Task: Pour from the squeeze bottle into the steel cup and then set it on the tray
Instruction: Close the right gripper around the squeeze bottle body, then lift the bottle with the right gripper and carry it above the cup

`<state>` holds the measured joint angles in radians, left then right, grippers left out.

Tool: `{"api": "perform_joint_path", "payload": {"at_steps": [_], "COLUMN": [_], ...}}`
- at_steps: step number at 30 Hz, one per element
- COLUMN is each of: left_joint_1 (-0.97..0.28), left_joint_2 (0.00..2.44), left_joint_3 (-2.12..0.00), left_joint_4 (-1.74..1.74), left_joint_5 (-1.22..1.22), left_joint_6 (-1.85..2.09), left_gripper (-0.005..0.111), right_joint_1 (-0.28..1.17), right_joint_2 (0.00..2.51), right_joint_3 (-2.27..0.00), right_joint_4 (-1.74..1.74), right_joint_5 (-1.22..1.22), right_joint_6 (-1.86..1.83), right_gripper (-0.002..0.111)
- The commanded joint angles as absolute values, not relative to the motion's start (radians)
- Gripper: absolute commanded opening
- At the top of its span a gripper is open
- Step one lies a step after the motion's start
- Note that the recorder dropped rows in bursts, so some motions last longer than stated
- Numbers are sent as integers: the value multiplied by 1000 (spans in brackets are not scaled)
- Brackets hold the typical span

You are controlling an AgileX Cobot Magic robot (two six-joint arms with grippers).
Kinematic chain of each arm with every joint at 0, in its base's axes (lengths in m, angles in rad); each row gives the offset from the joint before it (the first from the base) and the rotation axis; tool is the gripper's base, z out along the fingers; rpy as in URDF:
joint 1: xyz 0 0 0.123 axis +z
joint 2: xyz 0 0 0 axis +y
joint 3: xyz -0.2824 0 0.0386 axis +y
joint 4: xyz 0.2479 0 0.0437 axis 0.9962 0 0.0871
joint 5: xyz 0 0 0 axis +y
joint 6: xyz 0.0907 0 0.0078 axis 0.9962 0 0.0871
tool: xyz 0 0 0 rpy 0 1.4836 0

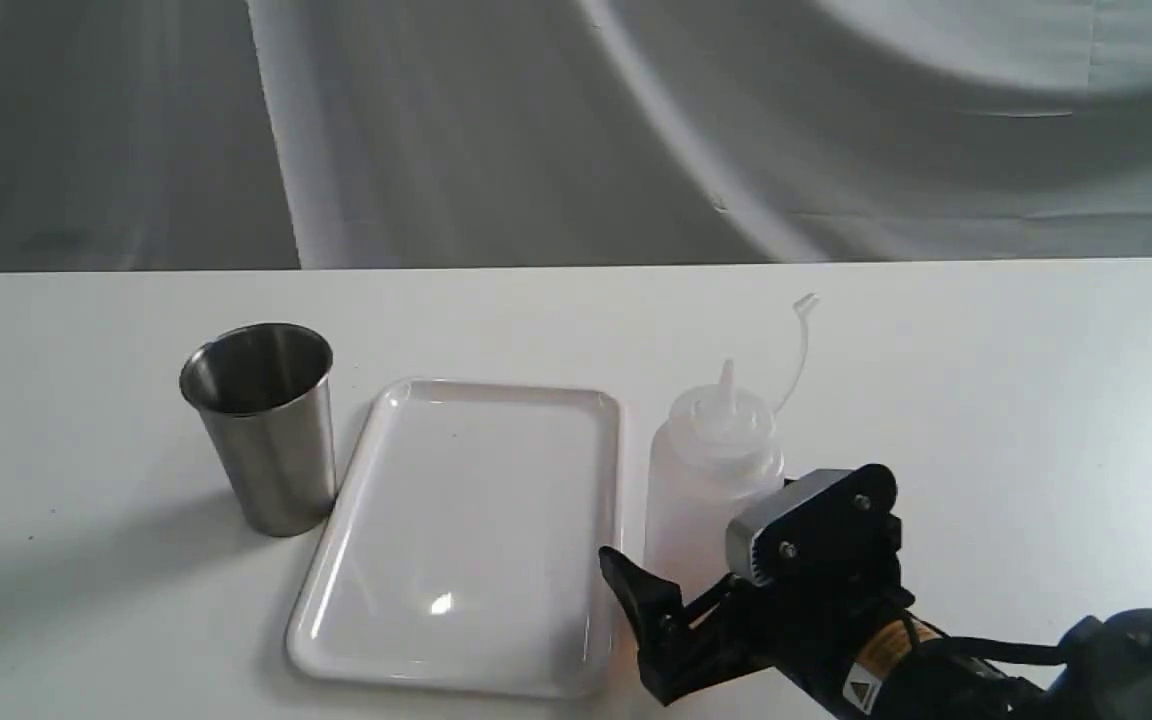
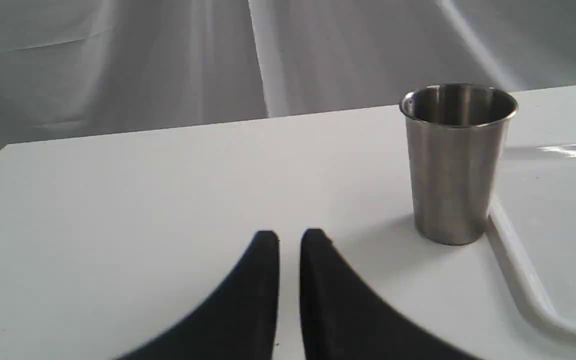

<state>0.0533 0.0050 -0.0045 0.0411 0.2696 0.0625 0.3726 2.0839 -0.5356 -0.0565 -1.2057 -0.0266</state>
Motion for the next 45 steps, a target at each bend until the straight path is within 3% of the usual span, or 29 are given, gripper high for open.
{"api": "perform_joint_path", "payload": {"at_steps": [1,19,36,41,45], "left_joint_1": [47,47,47,47,47], "left_joint_2": [0,0,0,0,0], "left_joint_3": [0,0,0,0,0], "left_joint_4": [41,41,41,41,41], "left_joint_5": [265,265,265,265,265], "left_joint_6": [61,61,61,61,61], "left_gripper": [8,8,8,8,8], "right_joint_1": [370,370,370,370,370], "right_joint_2": [2090,2087,1826,1722,1637], "right_joint_3": [-537,-537,-537,-544,-639], "right_joint_4": [-59,-67,-55,-29,-25], "right_joint_5": [-1221,-1221,-1221,-1129,-840], "right_joint_6": [-40,-55,-101,-112,-150], "right_gripper": [91,1,0,0,0]}}
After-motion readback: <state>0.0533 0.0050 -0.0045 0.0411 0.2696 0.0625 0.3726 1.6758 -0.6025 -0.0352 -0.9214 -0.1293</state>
